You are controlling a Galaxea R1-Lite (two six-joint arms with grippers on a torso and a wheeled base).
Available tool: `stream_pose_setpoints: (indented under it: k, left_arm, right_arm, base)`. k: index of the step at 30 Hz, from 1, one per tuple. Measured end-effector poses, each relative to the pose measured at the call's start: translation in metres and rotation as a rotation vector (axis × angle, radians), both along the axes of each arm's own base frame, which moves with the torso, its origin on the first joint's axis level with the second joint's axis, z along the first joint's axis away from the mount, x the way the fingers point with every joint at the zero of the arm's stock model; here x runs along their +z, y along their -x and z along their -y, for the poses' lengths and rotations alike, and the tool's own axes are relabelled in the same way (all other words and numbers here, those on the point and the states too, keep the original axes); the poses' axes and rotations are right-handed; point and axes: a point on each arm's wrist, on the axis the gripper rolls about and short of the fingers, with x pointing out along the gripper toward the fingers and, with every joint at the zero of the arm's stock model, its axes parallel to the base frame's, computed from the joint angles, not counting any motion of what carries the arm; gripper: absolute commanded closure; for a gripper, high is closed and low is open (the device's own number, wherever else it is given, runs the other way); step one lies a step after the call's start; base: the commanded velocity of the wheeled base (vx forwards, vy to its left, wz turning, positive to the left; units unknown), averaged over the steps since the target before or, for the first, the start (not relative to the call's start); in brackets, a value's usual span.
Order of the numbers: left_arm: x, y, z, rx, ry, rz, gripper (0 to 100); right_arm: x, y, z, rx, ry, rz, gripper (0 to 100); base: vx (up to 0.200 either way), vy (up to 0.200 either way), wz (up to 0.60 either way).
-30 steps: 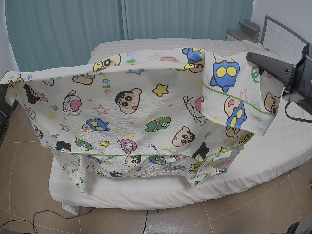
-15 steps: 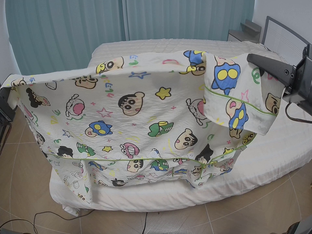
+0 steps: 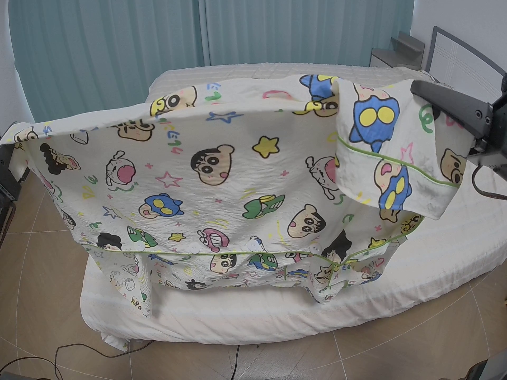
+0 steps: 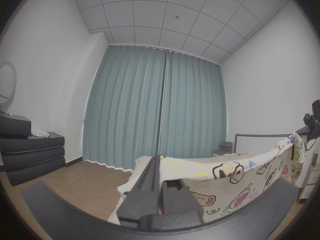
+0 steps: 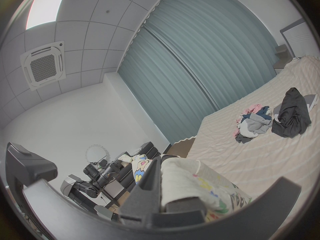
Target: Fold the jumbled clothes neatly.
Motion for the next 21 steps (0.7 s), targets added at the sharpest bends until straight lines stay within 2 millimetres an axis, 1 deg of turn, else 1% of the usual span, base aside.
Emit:
stream_pose_setpoints:
  k: [8, 13, 15, 21]
  left_arm:
    - [0.004, 0.017, -0.006, -0.002, 0.012, 0.034, 100]
    - [-0.004, 0.024, -0.008, -0.009, -0.020, -0.049, 100]
    - [-0.006, 0.030, -0.010, -0.013, -0.028, -0.066, 100]
    - [-0.002, 0.048, -0.016, -0.015, -0.014, -0.023, 100]
  right_arm:
    - [0.004, 0.019, 0.008, 0.043, -0.023, 0.030, 100]
    - [0.000, 0.025, 0.012, 0.063, -0.020, 0.032, 100]
    - [-0.002, 0.027, 0.014, 0.069, -0.018, 0.031, 100]
    - [-0.001, 0.033, 0.018, 0.095, -0.023, 0.044, 100]
  base:
    - [0.000, 0.000, 0.00]
    - [0.000, 0.000, 0.00]
    - [0.000, 0.000, 0.00]
    - [0.000, 0.000, 0.00]
